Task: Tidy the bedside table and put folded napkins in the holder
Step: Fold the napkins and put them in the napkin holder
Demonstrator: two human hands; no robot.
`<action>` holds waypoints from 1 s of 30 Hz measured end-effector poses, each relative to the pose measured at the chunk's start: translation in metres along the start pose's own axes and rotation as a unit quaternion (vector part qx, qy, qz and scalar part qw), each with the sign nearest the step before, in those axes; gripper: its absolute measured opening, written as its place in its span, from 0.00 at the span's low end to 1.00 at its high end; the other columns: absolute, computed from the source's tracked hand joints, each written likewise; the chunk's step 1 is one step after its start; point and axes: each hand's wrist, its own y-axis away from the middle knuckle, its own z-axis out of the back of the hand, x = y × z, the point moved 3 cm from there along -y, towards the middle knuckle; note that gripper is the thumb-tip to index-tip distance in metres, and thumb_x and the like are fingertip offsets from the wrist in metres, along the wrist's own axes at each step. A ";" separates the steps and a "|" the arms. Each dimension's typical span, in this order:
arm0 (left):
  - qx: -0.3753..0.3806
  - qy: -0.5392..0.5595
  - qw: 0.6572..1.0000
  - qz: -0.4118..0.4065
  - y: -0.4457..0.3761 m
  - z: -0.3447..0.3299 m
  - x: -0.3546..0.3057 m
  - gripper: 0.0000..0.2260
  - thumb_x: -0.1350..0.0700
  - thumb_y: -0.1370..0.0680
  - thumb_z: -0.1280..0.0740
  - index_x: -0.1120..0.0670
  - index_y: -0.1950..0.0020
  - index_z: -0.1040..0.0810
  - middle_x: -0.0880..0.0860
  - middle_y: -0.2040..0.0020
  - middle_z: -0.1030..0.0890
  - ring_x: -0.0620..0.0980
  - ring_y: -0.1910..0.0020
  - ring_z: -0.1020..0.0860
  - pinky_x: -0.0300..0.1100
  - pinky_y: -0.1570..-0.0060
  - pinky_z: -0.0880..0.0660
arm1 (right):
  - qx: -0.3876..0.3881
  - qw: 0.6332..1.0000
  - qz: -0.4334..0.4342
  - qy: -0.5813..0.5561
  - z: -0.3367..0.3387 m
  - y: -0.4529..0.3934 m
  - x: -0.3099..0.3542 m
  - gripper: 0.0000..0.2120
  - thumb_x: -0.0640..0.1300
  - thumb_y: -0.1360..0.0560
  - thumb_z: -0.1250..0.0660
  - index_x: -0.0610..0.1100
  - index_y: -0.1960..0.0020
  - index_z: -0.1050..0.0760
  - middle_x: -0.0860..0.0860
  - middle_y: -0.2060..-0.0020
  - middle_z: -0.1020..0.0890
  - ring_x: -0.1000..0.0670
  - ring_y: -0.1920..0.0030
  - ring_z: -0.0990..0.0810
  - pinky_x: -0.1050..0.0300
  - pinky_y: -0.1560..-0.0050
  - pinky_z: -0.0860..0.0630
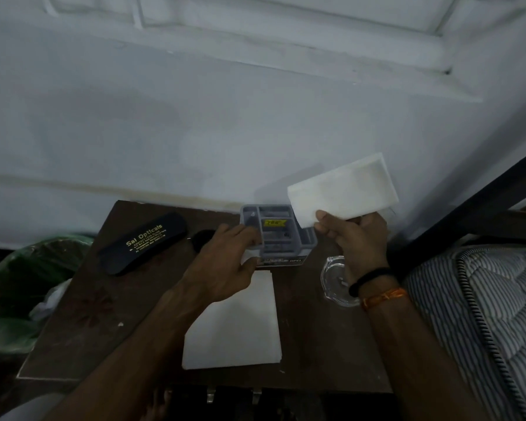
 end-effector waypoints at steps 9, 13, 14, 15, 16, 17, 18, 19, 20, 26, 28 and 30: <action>-0.028 0.027 0.999 0.001 -0.003 0.008 0.010 0.09 0.51 0.24 0.30 0.50 0.45 0.23 0.46 0.45 0.21 0.46 0.45 0.27 0.34 0.51 0.28 | 0.066 0.998 -0.020 -0.006 -0.033 -0.025 -0.011 0.09 0.34 0.25 0.30 0.45 0.48 0.21 0.49 0.52 0.15 0.51 0.53 0.15 0.56 0.57 0.16; -0.153 0.100 0.983 0.011 -0.016 0.022 0.013 0.12 0.48 0.25 0.29 0.50 0.45 0.24 0.47 0.49 0.23 0.47 0.50 0.24 0.46 0.52 0.23 | 0.109 0.992 0.005 0.062 -0.042 -0.037 -0.017 0.10 0.37 0.24 0.30 0.43 0.43 0.23 0.48 0.51 0.16 0.51 0.51 0.15 0.56 0.58 0.16; -0.175 0.109 0.978 0.026 -0.021 0.026 0.013 0.16 0.47 0.25 0.29 0.50 0.40 0.25 0.49 0.44 0.23 0.48 0.48 0.24 0.47 0.52 0.22 | 0.116 0.989 0.018 0.091 -0.044 -0.040 -0.018 0.11 0.38 0.24 0.30 0.41 0.42 0.22 0.47 0.50 0.16 0.49 0.49 0.15 0.55 0.56 0.16; -0.184 0.117 0.975 0.045 -0.027 0.028 0.013 0.21 0.47 0.25 0.28 0.49 0.35 0.27 0.49 0.39 0.24 0.48 0.45 0.24 0.46 0.50 0.21 | 0.122 0.985 0.032 0.121 -0.045 -0.043 -0.019 0.13 0.40 0.25 0.29 0.39 0.41 0.22 0.47 0.50 0.15 0.47 0.48 0.15 0.53 0.55 0.16; -0.178 0.128 0.974 0.064 -0.033 0.030 0.013 0.25 0.47 0.26 0.28 0.49 0.30 0.30 0.49 0.35 0.25 0.48 0.43 0.25 0.43 0.50 0.22 | 0.127 0.980 0.044 0.149 -0.046 -0.045 -0.019 0.14 0.41 0.25 0.29 0.39 0.41 0.21 0.47 0.50 0.15 0.47 0.49 0.15 0.52 0.54 0.16; -0.167 0.138 0.973 0.075 -0.039 0.030 0.012 0.28 0.47 0.26 0.27 0.49 0.28 0.31 0.48 0.33 0.26 0.47 0.43 0.27 0.38 0.51 0.24 | 0.131 0.974 0.058 0.177 -0.047 -0.047 -0.019 0.14 0.43 0.25 0.28 0.40 0.41 0.20 0.48 0.50 0.15 0.48 0.50 0.15 0.52 0.54 0.17; -0.156 0.142 0.974 0.077 -0.045 0.030 0.011 0.29 0.47 0.26 0.28 0.48 0.27 0.32 0.47 0.33 0.26 0.47 0.43 0.27 0.35 0.53 0.27 | 0.137 0.966 0.075 0.204 -0.048 -0.048 -0.018 0.14 0.45 0.25 0.28 0.42 0.41 0.20 0.48 0.50 0.14 0.50 0.51 0.15 0.53 0.54 0.17; -0.151 0.140 0.976 0.072 -0.050 0.029 0.009 0.28 0.46 0.26 0.28 0.48 0.28 0.30 0.47 0.34 0.24 0.46 0.44 0.28 0.35 0.54 0.29 | 0.141 0.958 0.093 0.230 -0.049 -0.048 -0.016 0.14 0.46 0.25 0.28 0.43 0.41 0.20 0.49 0.50 0.14 0.52 0.52 0.15 0.56 0.55 0.17; -0.148 0.135 0.977 0.066 -0.054 0.028 0.008 0.25 0.46 0.25 0.29 0.48 0.29 0.28 0.47 0.36 0.22 0.46 0.46 0.28 0.36 0.55 0.30 | 0.142 0.951 0.108 0.254 -0.049 -0.049 -0.016 0.15 0.47 0.25 0.28 0.43 0.41 0.19 0.49 0.50 0.14 0.53 0.53 0.15 0.59 0.55 0.18; -0.192 0.129 0.972 0.043 -0.063 0.026 0.008 0.06 0.53 0.23 0.30 0.53 0.49 0.19 0.48 0.54 0.19 0.44 0.61 0.23 0.44 0.59 0.22 | 0.129 0.944 0.112 0.281 -0.045 -0.051 -0.014 0.16 0.44 0.27 0.26 0.41 0.42 0.22 0.53 0.51 0.17 0.58 0.53 0.18 0.62 0.53 0.19; -0.196 0.140 0.969 0.057 -0.066 0.023 0.010 0.05 0.53 0.24 0.29 0.55 0.53 0.19 0.49 0.57 0.18 0.45 0.60 0.20 0.44 0.57 0.20 | 0.131 0.943 0.093 0.293 -0.041 -0.052 -0.016 0.18 0.42 0.30 0.23 0.40 0.42 0.22 0.51 0.50 0.17 0.56 0.53 0.18 0.68 0.55 0.21; -0.190 0.163 0.966 0.073 -0.069 0.019 0.009 0.05 0.54 0.24 0.29 0.55 0.54 0.18 0.49 0.58 0.16 0.45 0.59 0.18 0.43 0.56 0.19 | 0.127 0.931 0.081 0.332 -0.038 -0.053 -0.019 0.21 0.41 0.34 0.21 0.39 0.43 0.21 0.49 0.50 0.15 0.52 0.52 0.17 0.68 0.55 0.21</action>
